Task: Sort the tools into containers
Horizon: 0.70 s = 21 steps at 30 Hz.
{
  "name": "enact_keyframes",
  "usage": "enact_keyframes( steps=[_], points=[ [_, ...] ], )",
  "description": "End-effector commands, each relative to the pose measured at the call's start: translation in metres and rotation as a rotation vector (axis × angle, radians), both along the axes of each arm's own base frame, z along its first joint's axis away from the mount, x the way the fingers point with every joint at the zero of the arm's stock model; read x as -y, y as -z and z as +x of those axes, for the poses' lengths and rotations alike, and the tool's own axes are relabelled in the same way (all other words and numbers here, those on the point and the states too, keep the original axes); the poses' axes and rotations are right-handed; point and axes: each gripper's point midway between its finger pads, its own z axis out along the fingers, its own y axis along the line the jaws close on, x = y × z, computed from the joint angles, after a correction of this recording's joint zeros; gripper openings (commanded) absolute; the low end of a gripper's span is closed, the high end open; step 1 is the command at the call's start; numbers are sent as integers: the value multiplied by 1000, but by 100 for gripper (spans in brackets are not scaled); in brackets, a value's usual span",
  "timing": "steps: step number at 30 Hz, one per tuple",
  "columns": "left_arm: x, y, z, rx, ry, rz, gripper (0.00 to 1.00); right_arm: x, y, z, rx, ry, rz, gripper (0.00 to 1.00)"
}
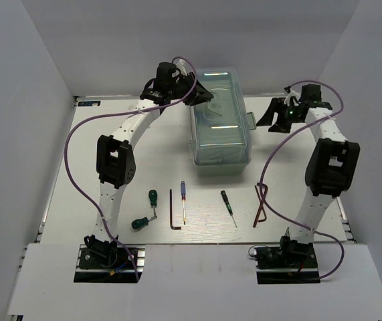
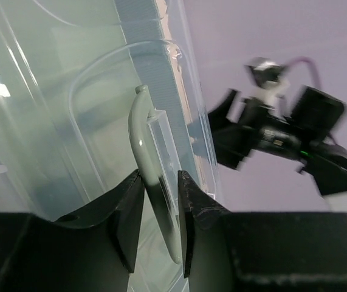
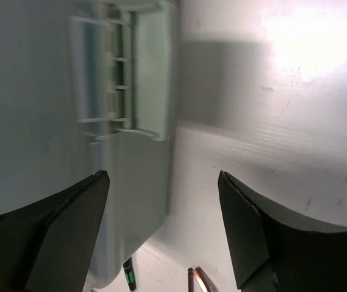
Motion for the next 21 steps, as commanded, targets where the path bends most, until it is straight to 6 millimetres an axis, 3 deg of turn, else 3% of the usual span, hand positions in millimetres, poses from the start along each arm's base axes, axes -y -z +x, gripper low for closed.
enact_keyframes(
  steps=[1,3,10,13,20,21],
  points=[
    [2,30,-18,-87,32,68,39,-15,-13,14,33,-55,73,80],
    [2,33,-18,-88,32,68,39,-14,1,23,15,-54,87,80],
    [8,36,-25,-101,58,65,39,-29,15,45,-3,-75,226,81],
    [8,36,-25,-101,58,65,36,-33,25,52,-21,-54,276,76],
    [15,33,-22,-76,86,23,24,-42,39,50,-81,-78,395,43],
    [21,36,-25,-77,104,19,22,-43,41,51,-71,-84,397,32]
  ],
)
